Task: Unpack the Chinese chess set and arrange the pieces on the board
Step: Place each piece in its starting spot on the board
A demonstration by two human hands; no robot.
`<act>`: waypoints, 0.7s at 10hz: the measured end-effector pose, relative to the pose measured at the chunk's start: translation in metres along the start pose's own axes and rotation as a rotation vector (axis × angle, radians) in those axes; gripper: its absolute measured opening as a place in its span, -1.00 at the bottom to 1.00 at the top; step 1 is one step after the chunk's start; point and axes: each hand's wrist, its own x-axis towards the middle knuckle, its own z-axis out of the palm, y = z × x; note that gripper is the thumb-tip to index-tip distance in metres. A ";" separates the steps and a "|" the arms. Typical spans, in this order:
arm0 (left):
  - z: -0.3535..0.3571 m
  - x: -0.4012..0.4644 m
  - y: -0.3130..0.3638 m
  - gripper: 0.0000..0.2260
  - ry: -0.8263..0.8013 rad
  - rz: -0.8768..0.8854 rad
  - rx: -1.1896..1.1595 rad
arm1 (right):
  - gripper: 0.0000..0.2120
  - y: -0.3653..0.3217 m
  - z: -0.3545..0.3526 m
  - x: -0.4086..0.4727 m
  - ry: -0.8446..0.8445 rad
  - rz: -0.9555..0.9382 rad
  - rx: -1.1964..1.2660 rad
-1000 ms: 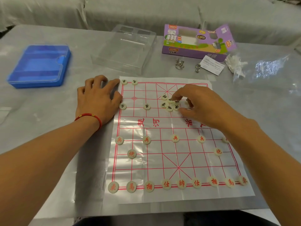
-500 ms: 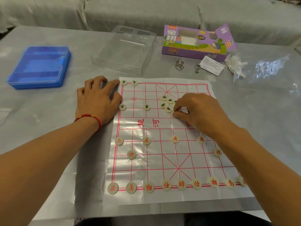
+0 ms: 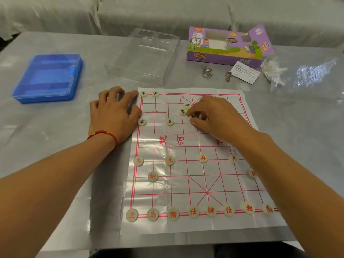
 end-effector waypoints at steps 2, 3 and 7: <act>0.001 0.001 -0.001 -0.55 -0.002 0.001 0.005 | -0.69 0.008 -0.010 -0.007 0.048 0.044 0.094; 0.001 0.000 0.000 -0.55 -0.004 -0.002 -0.002 | -0.66 0.008 -0.014 -0.015 -0.018 0.036 0.110; 0.001 0.001 0.000 -0.56 -0.005 -0.006 -0.009 | -0.66 0.005 -0.013 -0.013 -0.070 -0.005 -0.066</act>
